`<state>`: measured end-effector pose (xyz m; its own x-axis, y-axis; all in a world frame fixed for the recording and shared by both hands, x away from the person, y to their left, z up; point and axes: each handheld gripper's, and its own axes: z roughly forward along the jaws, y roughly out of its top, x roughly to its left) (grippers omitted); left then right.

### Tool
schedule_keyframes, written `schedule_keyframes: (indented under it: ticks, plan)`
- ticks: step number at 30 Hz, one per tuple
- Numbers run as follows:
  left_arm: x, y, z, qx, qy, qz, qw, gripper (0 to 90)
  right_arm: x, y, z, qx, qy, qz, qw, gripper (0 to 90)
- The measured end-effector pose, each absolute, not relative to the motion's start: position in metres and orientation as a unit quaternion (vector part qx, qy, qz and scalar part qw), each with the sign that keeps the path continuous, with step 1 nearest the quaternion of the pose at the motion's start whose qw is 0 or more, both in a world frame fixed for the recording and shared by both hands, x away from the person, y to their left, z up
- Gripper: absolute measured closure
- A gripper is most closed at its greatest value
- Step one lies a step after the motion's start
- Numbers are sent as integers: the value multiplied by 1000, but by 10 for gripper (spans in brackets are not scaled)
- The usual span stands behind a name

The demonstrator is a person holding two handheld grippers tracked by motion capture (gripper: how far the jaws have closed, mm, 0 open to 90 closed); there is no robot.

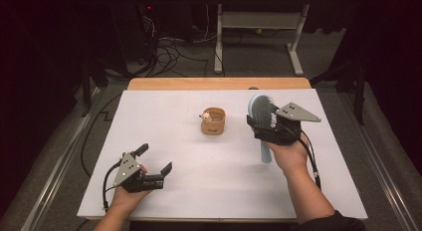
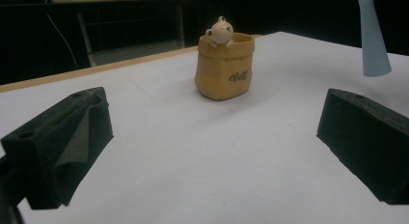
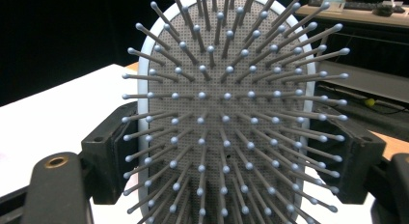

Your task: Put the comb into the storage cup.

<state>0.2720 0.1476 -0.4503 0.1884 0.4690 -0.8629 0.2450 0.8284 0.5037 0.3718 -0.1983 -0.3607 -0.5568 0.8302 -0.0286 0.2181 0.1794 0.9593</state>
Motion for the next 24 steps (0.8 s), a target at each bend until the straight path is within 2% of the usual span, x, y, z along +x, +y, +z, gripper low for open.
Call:
schedule_keyframes:
  ticks: [24]
  plan:
    - [272, 148, -451, 281, 634, 73, 717, 1, 395, -161, -351, 354, 700, 543, 301, 205]
